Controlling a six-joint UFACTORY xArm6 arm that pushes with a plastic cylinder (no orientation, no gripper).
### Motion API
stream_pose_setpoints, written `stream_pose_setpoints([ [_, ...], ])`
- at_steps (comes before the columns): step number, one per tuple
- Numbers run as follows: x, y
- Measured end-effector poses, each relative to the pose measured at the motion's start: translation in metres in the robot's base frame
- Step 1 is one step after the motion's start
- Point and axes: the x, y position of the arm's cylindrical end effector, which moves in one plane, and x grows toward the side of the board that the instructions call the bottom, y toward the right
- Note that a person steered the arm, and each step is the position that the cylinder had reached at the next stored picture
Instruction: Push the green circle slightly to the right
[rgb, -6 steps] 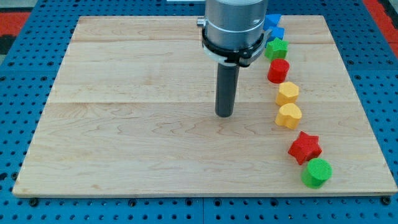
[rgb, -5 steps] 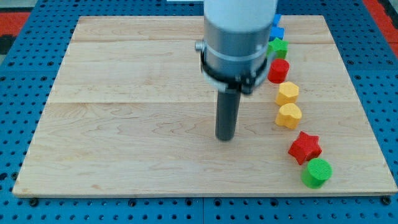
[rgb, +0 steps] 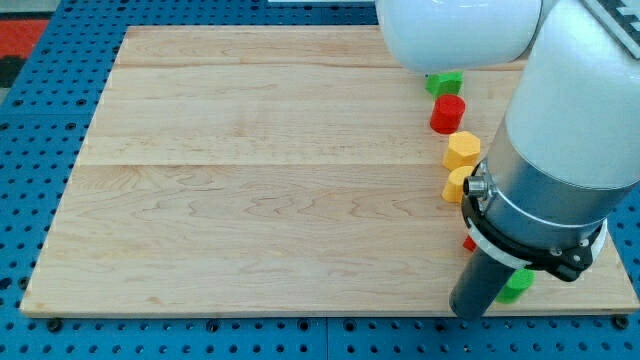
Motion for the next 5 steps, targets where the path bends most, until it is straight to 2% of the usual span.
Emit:
stream_pose_setpoints([
  [4,-0.001,0.089],
  [5,-0.002,0.159],
])
